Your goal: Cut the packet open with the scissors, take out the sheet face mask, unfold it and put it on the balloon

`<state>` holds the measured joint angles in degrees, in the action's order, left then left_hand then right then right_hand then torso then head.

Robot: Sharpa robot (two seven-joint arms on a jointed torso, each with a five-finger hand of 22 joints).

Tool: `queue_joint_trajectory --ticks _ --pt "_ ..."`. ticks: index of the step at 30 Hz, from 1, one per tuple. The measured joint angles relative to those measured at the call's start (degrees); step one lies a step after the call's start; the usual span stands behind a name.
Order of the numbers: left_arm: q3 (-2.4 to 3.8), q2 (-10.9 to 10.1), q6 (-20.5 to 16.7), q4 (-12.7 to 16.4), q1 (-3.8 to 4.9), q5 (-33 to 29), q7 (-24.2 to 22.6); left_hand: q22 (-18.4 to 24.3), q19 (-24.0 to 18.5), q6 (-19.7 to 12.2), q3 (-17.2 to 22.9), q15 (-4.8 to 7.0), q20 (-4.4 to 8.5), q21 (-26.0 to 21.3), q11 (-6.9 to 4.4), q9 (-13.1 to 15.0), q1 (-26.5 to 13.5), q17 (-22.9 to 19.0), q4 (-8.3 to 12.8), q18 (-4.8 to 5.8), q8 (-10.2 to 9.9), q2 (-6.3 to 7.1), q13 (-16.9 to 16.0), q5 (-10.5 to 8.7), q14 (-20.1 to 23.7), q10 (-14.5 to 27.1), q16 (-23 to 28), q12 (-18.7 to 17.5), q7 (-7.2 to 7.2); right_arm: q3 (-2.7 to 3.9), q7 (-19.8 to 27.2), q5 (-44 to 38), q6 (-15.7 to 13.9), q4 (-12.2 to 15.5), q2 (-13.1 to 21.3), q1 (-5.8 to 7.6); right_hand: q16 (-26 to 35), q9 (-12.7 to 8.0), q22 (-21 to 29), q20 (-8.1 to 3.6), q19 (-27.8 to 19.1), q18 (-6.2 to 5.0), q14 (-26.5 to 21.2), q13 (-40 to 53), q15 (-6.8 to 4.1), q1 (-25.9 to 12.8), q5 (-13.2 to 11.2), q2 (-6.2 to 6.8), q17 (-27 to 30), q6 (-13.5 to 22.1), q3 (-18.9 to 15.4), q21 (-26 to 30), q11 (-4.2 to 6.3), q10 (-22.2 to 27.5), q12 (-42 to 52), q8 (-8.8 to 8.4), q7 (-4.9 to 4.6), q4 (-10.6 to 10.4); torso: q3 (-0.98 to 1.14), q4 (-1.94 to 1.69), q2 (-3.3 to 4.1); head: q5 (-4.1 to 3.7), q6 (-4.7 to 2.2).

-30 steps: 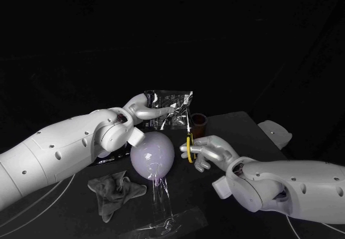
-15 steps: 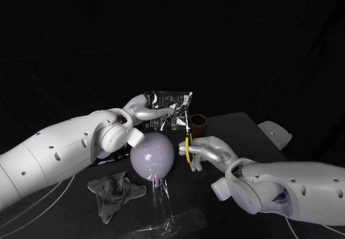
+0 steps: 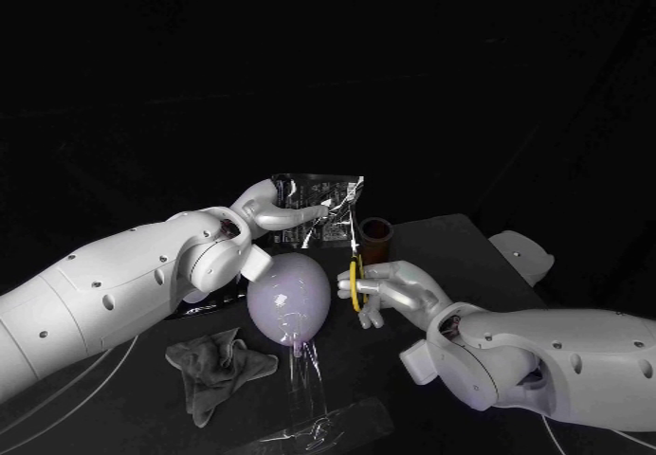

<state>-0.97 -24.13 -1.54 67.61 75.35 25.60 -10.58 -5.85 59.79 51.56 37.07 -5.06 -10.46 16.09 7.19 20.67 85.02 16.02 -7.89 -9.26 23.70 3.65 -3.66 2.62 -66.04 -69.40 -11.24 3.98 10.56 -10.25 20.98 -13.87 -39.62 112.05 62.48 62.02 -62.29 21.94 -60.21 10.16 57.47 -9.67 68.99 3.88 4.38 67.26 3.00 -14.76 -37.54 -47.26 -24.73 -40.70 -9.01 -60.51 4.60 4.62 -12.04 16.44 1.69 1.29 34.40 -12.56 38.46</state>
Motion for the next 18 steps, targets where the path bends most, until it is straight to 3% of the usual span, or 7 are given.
queue_joint_trajectory --ticks 4,18 --pt "-0.14 0.0 -0.6 0.0 -0.14 1.1 -0.7 0.0 0.0 0.0 0.0 0.0 0.0 0.0 0.0 0.0 0.0 0.0 0.0 -0.57 0.0 0.0 0.0 0.0 0.0 0.0 0.0 0.0 -0.01 0.01 0.0 0.3 0.0 0.4 0.3 0.0 0.0 0.0 0.0 0.0 0.0 0.01 0.0 0.0 0.01 0.0 0.0 0.0 0.4 0.0 -0.2 0.0 0.0 0.0 0.0 0.0 -0.02 -0.2 0.0 0.03 0.02 -0.08 0.0" --pt "-0.38 0.1 -2.4 0.4 -0.66 2.7 -2.7 0.0 0.0 0.1 0.0 0.0 0.0 0.0 0.0 0.0 -0.1 0.0 0.0 -0.56 0.0 0.14 0.0 0.0 0.0 0.0 0.0 0.0 0.12 0.12 -0.1 2.0 0.1 -0.7 -0.1 0.41 0.7 -0.6 0.6 0.61 -0.6 0.08 -1.3 -0.3 0.81 -1.4 0.0 0.74 2.6 1.9 -0.2 0.0 -1.03 2.9 -0.8 -0.55 0.49 -0.2 0.0 -0.01 0.03 -0.42 0.05"
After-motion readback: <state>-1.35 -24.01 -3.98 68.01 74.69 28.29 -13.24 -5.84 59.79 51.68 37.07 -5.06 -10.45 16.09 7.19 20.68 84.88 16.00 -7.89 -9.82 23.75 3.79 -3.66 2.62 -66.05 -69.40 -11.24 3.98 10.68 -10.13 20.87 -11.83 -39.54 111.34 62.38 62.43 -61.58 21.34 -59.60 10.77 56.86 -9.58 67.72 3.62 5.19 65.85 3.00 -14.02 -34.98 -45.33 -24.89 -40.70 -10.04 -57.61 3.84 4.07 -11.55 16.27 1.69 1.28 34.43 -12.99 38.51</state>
